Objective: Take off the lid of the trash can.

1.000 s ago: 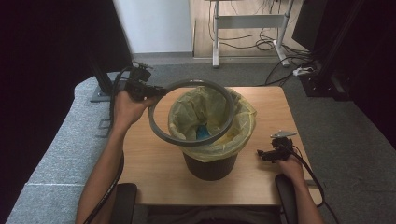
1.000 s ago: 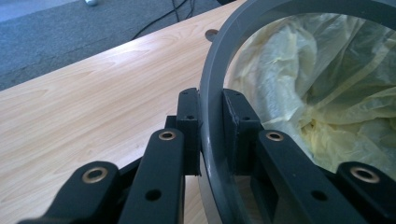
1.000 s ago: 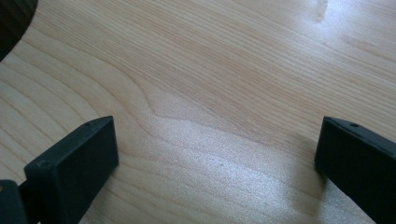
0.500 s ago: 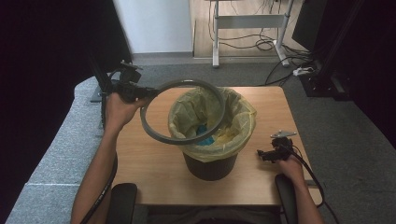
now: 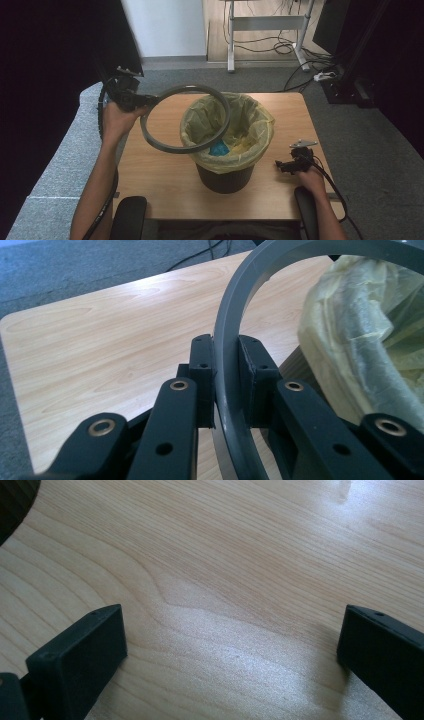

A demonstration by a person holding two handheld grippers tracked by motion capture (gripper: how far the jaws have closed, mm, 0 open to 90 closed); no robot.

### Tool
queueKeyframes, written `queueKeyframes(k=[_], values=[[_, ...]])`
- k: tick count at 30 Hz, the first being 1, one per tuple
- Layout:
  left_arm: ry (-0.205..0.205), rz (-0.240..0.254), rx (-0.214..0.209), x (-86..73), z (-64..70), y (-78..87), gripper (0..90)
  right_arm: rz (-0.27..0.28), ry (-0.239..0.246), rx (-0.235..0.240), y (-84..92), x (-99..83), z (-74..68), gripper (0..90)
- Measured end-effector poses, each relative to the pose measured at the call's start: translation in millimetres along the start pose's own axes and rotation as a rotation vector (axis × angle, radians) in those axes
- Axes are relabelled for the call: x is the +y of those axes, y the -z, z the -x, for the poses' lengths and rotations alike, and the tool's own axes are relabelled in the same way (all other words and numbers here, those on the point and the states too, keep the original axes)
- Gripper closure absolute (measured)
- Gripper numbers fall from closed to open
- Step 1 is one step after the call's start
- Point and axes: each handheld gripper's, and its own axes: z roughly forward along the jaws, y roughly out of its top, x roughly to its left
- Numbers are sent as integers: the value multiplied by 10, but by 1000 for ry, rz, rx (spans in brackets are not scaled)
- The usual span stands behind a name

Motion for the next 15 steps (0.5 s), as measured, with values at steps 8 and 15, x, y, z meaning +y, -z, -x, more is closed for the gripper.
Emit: queueKeyframes(k=[8, 15], values=[[22, 7, 13, -76, -115, 76, 783, 0, 0, 0, 0, 0, 0, 0], [42, 14, 30, -163, -218, 159, 784, 0, 0, 0, 0, 0, 0, 0]])
